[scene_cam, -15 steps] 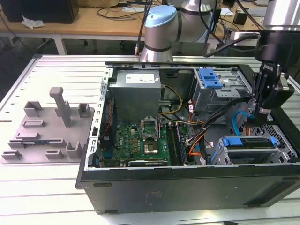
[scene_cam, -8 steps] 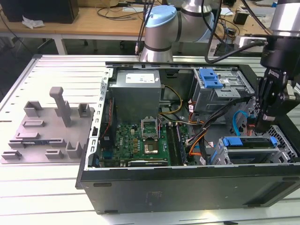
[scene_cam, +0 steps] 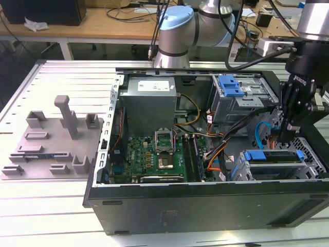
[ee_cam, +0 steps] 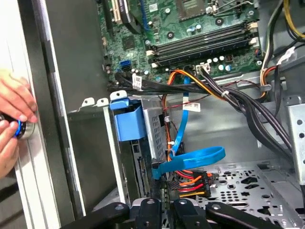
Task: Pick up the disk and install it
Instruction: 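Insert the first disk wire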
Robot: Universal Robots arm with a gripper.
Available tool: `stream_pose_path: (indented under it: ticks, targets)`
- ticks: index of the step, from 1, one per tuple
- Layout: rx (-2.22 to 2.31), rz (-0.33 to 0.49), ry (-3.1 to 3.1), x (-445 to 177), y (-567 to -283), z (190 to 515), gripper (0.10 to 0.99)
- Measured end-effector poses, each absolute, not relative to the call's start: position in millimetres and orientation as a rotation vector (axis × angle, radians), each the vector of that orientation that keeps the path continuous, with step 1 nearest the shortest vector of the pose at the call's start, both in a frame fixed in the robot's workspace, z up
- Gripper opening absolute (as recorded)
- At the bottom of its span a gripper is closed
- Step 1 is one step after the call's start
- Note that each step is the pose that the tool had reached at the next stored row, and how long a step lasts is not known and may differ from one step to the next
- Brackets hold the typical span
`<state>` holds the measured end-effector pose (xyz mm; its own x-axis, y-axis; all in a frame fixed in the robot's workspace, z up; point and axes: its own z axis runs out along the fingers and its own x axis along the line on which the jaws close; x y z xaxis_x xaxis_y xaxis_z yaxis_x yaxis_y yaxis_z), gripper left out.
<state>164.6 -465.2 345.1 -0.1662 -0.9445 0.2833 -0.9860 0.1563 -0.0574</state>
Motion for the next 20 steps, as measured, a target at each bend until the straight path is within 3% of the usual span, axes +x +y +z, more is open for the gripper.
stream_pose_path:
  ticks: [8, 13, 20]
  targets:
    - [1.962, 0.31, -2.231, 160, -468, 351, 0.165]
    - [2.031, 0.157, -2.31, 159, -478, 352, 0.165]
    - [2.043, 0.141, -2.313, 159, -498, 355, 0.165]
